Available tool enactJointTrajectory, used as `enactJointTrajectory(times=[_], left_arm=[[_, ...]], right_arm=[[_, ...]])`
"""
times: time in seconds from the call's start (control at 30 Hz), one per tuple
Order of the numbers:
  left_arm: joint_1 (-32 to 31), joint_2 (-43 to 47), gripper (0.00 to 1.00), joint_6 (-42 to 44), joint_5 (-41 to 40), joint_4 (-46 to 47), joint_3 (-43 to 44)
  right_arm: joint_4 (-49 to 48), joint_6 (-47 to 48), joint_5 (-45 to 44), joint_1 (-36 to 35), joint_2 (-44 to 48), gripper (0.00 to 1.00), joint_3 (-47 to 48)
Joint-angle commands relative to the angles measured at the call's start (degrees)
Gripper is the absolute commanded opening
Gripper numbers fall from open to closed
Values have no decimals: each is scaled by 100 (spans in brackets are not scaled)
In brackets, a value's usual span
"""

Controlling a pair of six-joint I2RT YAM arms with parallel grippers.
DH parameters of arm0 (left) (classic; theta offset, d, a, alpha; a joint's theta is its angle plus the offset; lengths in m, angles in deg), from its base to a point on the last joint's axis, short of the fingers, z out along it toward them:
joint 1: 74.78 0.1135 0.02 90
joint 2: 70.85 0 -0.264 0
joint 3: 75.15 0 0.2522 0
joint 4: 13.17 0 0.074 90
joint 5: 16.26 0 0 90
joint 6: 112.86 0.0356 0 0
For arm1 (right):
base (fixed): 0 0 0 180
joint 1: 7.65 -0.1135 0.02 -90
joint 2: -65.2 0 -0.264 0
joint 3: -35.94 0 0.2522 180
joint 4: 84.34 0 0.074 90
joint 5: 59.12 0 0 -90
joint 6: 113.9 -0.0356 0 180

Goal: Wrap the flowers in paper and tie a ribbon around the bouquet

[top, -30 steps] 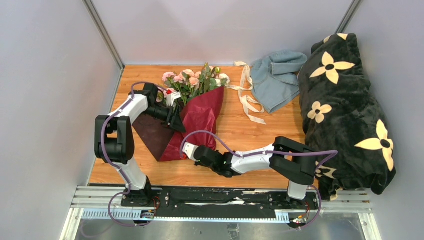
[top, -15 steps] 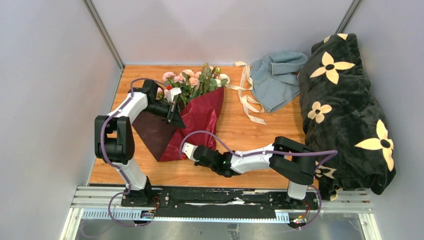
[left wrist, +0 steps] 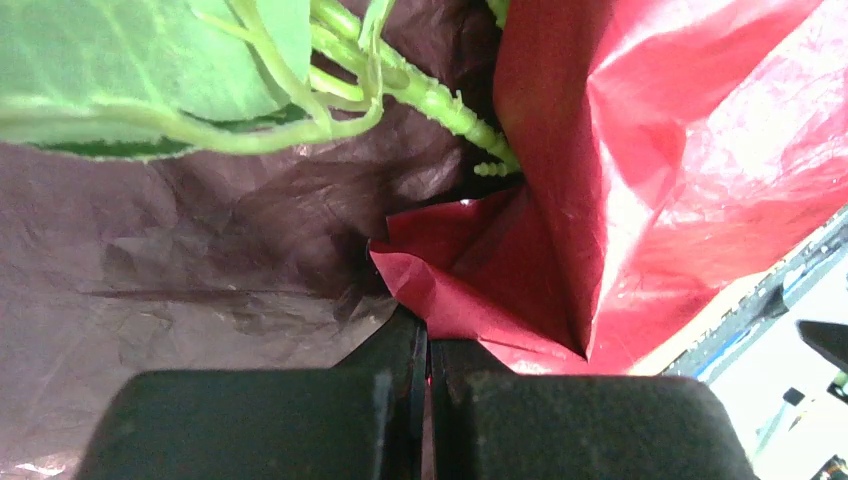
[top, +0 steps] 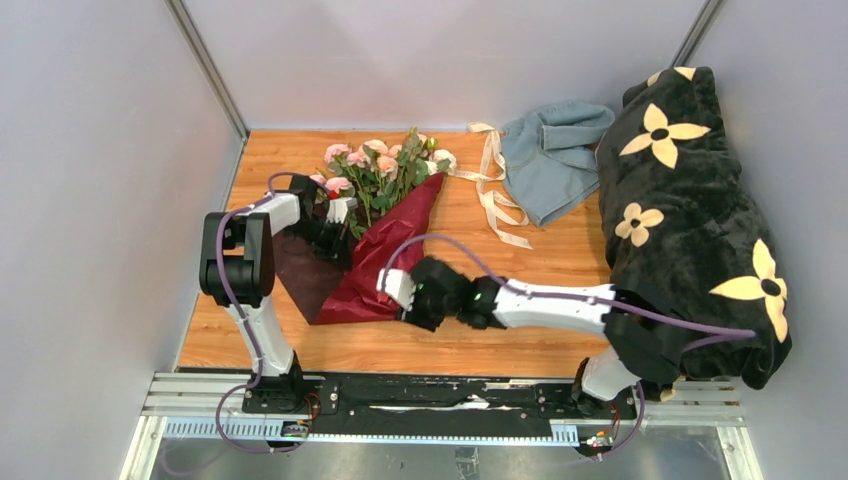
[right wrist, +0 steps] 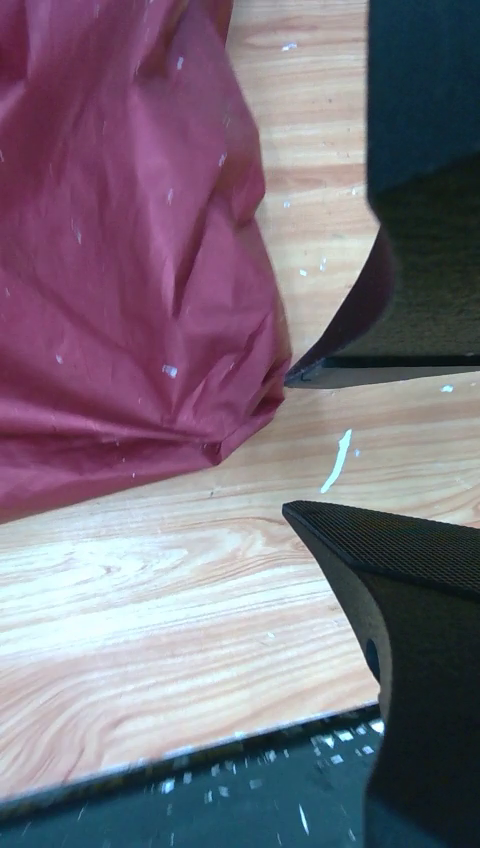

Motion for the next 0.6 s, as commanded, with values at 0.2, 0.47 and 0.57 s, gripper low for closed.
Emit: enactJointTrajectory(times=[0.2,0.47,0.57], left_arm=[[27,96,0,-36,-554,456,-263],[27,450,0,39,-637,390,-237],[11,590,0,16,-426,343,-177]], right_arm=[[-358,-1145,2121,1246,-191,39,813],[-801,-2177,2014,1507,-1107,31,917],[-1011,-2112,1882,1423,-519,38,289]])
